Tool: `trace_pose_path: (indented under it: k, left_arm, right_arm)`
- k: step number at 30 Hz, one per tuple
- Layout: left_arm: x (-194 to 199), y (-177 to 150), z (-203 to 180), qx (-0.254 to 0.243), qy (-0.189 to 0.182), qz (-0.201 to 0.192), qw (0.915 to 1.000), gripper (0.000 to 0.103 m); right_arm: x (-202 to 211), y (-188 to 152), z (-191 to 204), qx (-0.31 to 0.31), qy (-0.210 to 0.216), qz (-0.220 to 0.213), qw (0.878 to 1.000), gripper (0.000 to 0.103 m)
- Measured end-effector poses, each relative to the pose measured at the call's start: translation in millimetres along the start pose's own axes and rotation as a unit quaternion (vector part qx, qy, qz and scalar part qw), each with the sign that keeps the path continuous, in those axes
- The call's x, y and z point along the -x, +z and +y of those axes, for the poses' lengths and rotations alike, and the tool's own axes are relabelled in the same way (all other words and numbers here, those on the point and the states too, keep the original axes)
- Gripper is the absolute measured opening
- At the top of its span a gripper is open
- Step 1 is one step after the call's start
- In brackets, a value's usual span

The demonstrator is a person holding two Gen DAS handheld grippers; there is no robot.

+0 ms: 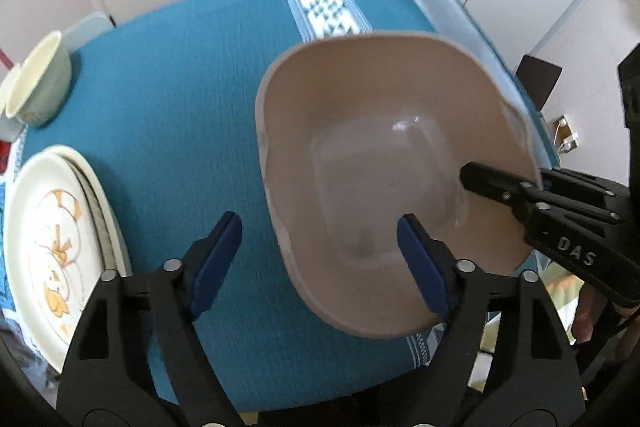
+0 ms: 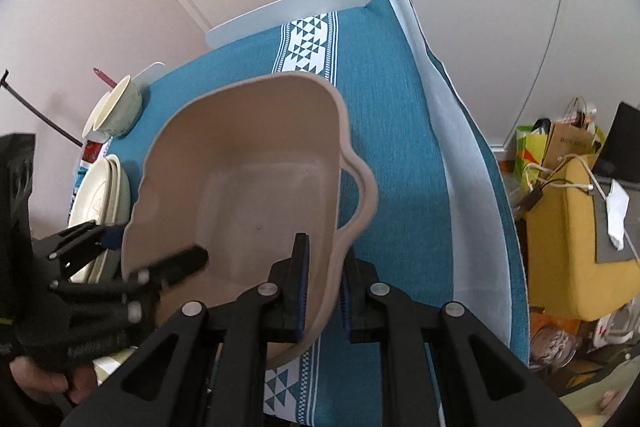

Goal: Organize plates and bowls
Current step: 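Lower the taupe bowl onto the cloth and open both grippers, then grasp the cream duck-print bowl rim with both grippers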

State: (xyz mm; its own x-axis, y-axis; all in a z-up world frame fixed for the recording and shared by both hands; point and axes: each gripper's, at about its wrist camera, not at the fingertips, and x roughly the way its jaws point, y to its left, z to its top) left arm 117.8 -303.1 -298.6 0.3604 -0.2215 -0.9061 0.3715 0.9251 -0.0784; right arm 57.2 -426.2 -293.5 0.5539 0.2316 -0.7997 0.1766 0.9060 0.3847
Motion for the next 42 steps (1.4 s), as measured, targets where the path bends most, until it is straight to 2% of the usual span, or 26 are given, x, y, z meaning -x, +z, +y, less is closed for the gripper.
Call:
trace_pose_path:
  k: [2, 3, 4, 9, 13, 15, 18, 19, 20, 21, 22, 23, 25, 27, 29, 32, 34, 36, 38, 42]
  left_arm:
    - [-0.4, 1.5, -1.2, -0.005, 0.004, 0.001, 1.0000, 0.079]
    - [-0.7, 1.7, -1.1, -0.007, 0.005, 0.003, 1.0000, 0.079]
    - [0.0, 1.6, -0.3, -0.007, 0.006, 0.004, 1.0000, 0.079]
    - [11.9, 1.8, 5.2, 0.002, 0.004, 0.006, 1.0000, 0.079]
    - [46.3, 4.8, 12.1, 0.010, 0.006, -0.008, 0.9999, 0.079]
    - [67.0, 8.5, 17.1, 0.014, 0.012, -0.023, 0.9996, 0.079]
    - [109.9, 14.3, 28.5, 0.021, 0.025, -0.065, 0.9974, 0.079]
    - [129.3, 16.2, 33.7, 0.025, 0.031, -0.086, 0.9955, 0.079]
    - [142.2, 17.8, 38.0, 0.028, 0.036, -0.101, 0.9938, 0.080]
    - [154.6, 21.6, 43.8, 0.032, 0.044, -0.118, 0.9915, 0.084]
    - [168.1, 24.3, 50.6, 0.039, 0.054, -0.135, 0.9886, 0.096]
    - [179.2, 25.7, 57.2, 0.044, 0.061, -0.148, 0.9861, 0.103]
    - [199.8, 28.4, 75.1, 0.056, 0.068, -0.174, 0.9808, 0.103]
    - [210.3, 31.8, 96.5, 0.069, 0.068, -0.179, 0.9791, 0.103]
    - [215.6, 35.9, 115.7, 0.078, 0.069, -0.180, 0.9782, 0.103]
    - [222.8, 38.2, 150.3, 0.090, 0.072, -0.183, 0.9763, 0.103]
    - [222.1, 43.1, 180.2, 0.106, 0.071, -0.175, 0.9763, 0.103]
    - [215.7, 46.5, 209.0, 0.126, 0.069, -0.163, 0.9761, 0.103]
    - [205.7, 49.8, 248.7, 0.155, 0.060, -0.150, 0.9745, 0.103]
    - [180.3, 53.6, 310.4, 0.194, 0.037, -0.129, 0.9717, 0.103]
  right_arm:
    - [1.7, 0.8, -2.9, -0.012, 0.003, -0.008, 1.000, 0.031]
    - [2.8, 1.7, -3.8, -0.017, 0.006, -0.011, 1.000, 0.047]
    - [5.3, 2.9, -5.6, -0.025, 0.013, -0.015, 0.999, 0.051]
    - [26.7, 9.2, -2.0, -0.012, -0.001, -0.039, 0.999, 0.051]
    - [59.1, 19.8, 14.9, 0.007, -0.006, -0.061, 0.998, 0.051]
    - [81.7, 29.7, 34.8, 0.032, 0.000, -0.083, 0.996, 0.051]
    - [108.9, 43.4, 65.8, 0.075, 0.014, -0.121, 0.990, 0.051]
    - [116.3, 48.3, 76.9, 0.088, 0.020, -0.133, 0.987, 0.054]
    - [122.4, 53.5, 87.6, 0.099, 0.028, -0.144, 0.984, 0.059]
    - [125.9, 56.0, 94.3, 0.104, 0.035, -0.151, 0.982, 0.077]
    - [131.3, 61.0, 105.6, 0.111, 0.049, -0.163, 0.979, 0.097]
    - [135.1, 64.0, 113.8, 0.115, 0.059, -0.173, 0.976, 0.102]
    - [142.0, 72.1, 135.4, 0.127, 0.076, -0.194, 0.970, 0.102]
    - [143.9, 79.4, 155.9, 0.139, 0.082, -0.207, 0.965, 0.102]
    - [141.0, 85.0, 173.0, 0.151, 0.081, -0.201, 0.964, 0.103]
    - [132.9, 95.5, 204.8, 0.170, 0.063, -0.189, 0.965, 0.103]
    - [127.5, 100.9, 225.9, 0.165, 0.040, -0.198, 0.965, 0.103]
    - [118.9, 108.8, 243.4, 0.163, 0.038, -0.200, 0.966, 0.103]
    - [102.6, 119.4, 262.5, 0.168, 0.053, -0.183, 0.967, 0.103]
    - [46.3, 141.8, 296.7, 0.159, 0.051, -0.131, 0.977, 0.103]
